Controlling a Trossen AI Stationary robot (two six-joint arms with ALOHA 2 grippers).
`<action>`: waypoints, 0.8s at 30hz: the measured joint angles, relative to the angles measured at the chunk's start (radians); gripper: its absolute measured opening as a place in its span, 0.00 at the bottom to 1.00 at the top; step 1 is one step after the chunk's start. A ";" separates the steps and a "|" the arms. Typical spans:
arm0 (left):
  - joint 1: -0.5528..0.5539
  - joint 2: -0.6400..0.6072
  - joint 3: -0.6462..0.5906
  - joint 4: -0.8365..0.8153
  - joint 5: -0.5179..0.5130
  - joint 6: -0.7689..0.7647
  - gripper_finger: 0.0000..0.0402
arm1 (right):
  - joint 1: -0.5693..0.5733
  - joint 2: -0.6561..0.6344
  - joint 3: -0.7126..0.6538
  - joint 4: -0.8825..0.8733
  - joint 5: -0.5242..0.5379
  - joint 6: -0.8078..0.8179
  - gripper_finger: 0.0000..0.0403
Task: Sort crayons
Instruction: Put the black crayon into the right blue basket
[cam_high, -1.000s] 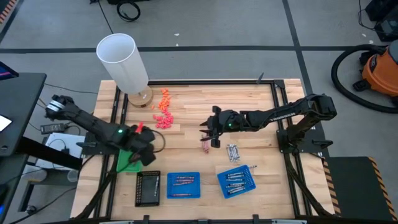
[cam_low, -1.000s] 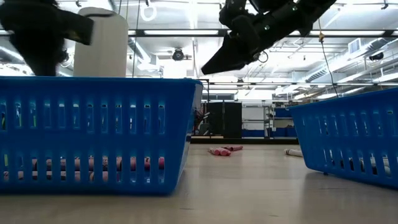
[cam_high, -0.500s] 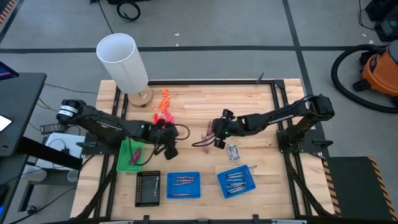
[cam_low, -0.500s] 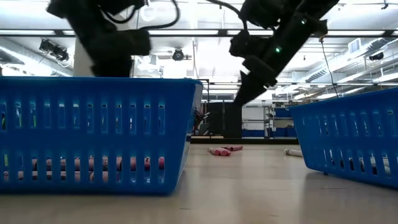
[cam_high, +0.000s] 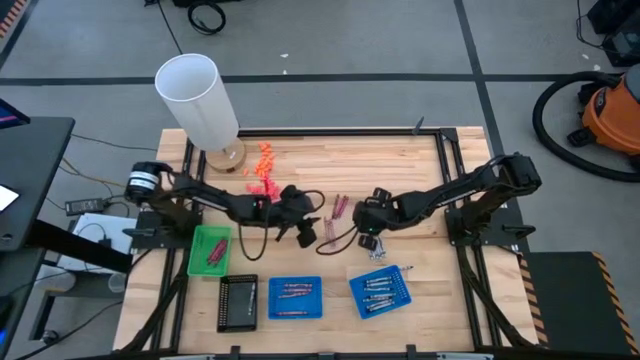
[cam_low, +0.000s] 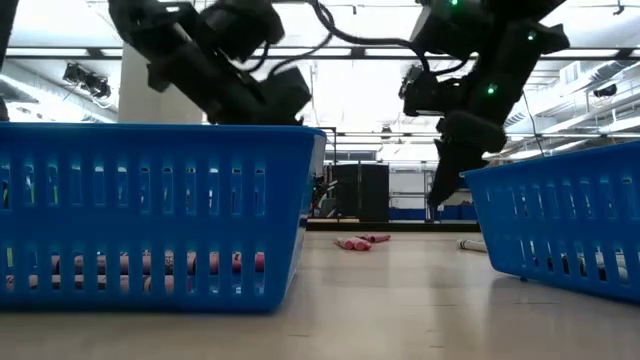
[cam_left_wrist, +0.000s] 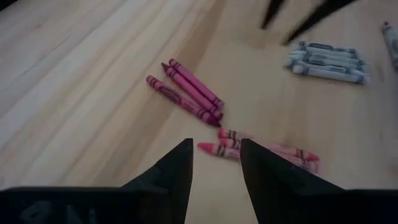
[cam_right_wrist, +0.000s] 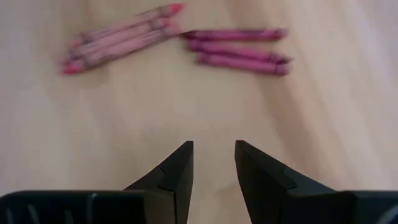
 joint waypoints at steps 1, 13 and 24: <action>0.006 0.010 0.000 0.016 0.001 0.002 0.36 | 0.003 0.001 0.000 -0.008 -0.014 0.020 0.32; 0.078 0.024 -0.001 0.103 0.017 0.058 0.36 | 0.134 -0.028 0.003 -0.340 -0.068 0.214 0.32; 0.077 0.023 -0.001 0.117 0.018 0.132 0.36 | 0.358 -0.216 -0.138 -0.322 -0.217 0.299 0.32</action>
